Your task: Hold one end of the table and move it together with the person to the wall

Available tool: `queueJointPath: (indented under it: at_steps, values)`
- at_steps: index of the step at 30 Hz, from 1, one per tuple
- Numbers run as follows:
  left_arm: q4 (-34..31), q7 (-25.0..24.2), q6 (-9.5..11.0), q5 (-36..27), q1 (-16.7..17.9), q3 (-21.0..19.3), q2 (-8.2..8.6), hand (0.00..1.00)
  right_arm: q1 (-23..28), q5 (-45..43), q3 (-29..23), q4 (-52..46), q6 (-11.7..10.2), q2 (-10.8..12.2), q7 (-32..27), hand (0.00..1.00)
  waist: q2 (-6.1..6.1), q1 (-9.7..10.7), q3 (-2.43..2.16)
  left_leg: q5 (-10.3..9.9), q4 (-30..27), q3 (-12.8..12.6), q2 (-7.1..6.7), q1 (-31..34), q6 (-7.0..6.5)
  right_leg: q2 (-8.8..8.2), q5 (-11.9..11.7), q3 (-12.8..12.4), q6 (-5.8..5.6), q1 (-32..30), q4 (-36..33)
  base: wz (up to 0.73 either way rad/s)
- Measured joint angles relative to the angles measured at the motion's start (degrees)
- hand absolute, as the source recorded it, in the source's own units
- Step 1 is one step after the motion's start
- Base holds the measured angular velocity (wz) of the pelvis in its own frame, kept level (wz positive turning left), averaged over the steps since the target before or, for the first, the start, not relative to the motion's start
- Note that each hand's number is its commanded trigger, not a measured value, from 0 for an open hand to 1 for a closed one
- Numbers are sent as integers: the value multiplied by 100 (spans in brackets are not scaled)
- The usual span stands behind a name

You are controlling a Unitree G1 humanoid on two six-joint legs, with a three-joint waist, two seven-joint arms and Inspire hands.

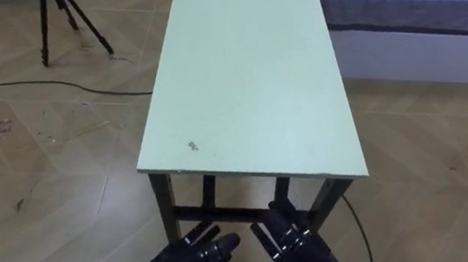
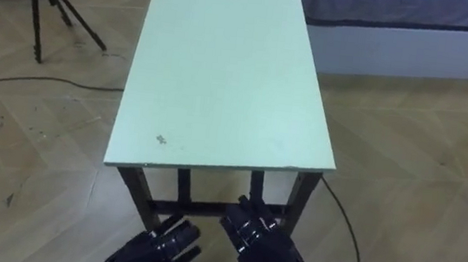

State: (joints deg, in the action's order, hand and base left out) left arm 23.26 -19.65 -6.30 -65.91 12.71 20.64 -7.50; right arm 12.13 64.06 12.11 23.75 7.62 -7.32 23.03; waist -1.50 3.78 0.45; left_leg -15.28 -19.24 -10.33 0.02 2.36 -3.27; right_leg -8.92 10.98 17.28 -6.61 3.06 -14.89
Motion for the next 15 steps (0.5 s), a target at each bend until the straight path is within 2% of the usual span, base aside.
queueJointPath:
  at_steps: [5, 7, 11, 15]
  values:
    - [-35, 90, -11, -221, -160, 6, -28, 0, -92, 218, 66, -129, -1, 1, -417, 0, -19, 41, 2, 0, 15, -35, 13, -7, 1, 4, 1, -2, 5, -8, -34, 0]
    - [-34, 201, -85, -220, -272, -21, -59, 0, -172, 387, 74, -195, 0, -4, -569, 0, 8, 39, 36, 1, 7, -36, 20, -13, 1, 3, 6, -2, 12, -23, -77, 0]
    - [-33, 326, -115, -230, -435, -63, -82, 0, -309, 566, 67, -195, -5, -20, -707, 0, 43, 7, 58, 0, -5, -37, 20, -21, 1, 3, 6, -1, 13, -16, -84, 0]
    - [-33, 546, -195, -514, -467, -367, -97, 0, -311, 563, 66, -194, -1, -26, -787, 0, 34, -17, 55, 0, -48, -19, 18, -20, 1, 3, 6, -17, 13, -14, -83, 0]
